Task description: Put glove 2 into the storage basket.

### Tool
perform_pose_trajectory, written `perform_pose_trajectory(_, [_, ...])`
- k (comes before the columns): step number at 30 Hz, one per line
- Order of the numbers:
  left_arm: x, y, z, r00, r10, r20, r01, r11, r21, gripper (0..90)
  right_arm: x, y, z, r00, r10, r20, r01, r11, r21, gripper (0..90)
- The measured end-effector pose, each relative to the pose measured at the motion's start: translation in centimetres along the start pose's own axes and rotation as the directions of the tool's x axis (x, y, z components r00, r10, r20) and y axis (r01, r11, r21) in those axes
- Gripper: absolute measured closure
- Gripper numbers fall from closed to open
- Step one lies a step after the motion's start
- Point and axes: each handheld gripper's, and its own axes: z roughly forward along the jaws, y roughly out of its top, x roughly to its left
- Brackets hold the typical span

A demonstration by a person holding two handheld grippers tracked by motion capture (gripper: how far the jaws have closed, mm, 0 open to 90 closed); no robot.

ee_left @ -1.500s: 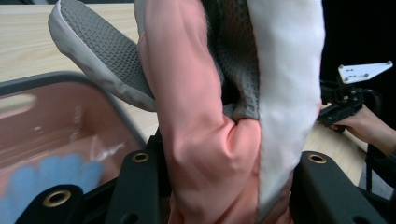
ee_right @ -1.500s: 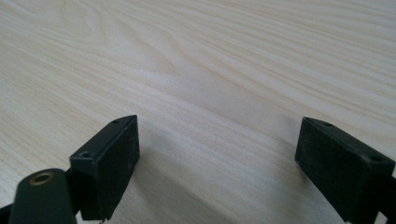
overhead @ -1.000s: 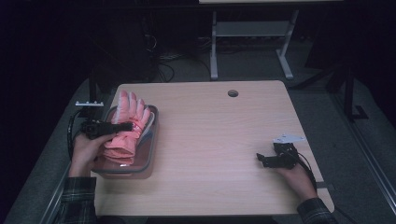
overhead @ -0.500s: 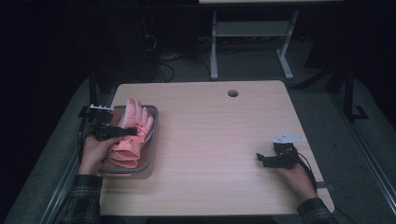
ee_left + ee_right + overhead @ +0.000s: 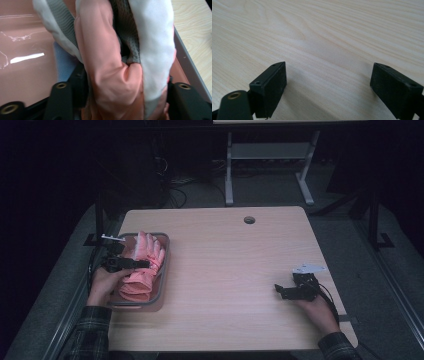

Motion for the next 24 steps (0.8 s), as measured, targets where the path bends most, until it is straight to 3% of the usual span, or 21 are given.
perform_pose_trajectory(5, [-0.1, 0.1, -0.2, 0.9998, 0.014, 0.015, -0.014, 0.9999, 0.002, 28.0, 0.0, 0.0, 0.0, 1.0000, 0.000, 0.000, 0.000, 1.0000, 0.000, 13.0])
perform_pose_trajectory(9, [-0.3, 0.3, -1.0, 0.9988, 0.035, -0.034, -0.036, 0.9993, -0.013, 21.8, 0.0, 0.0, 0.0, 1.0000, -0.001, 0.000, 0.001, 1.0000, 0.000, 13.0])
perform_pose_trajectory(17, [-0.1, 0.6, -2.6, 0.9974, 0.044, -0.057, -0.047, 0.9972, -0.058, 19.4, 0.0, 0.0, 0.0, 1.0000, 0.000, 0.000, 0.000, 1.0000, 0.000, 13.0])
perform_pose_trajectory(24, [-0.1, 0.9, -4.7, 0.9943, 0.072, -0.079, -0.081, 0.9900, -0.115, 18.7, 0.0, 0.0, 0.0, 1.0000, 0.000, 0.000, 0.000, 1.0000, 0.000, 13.0])
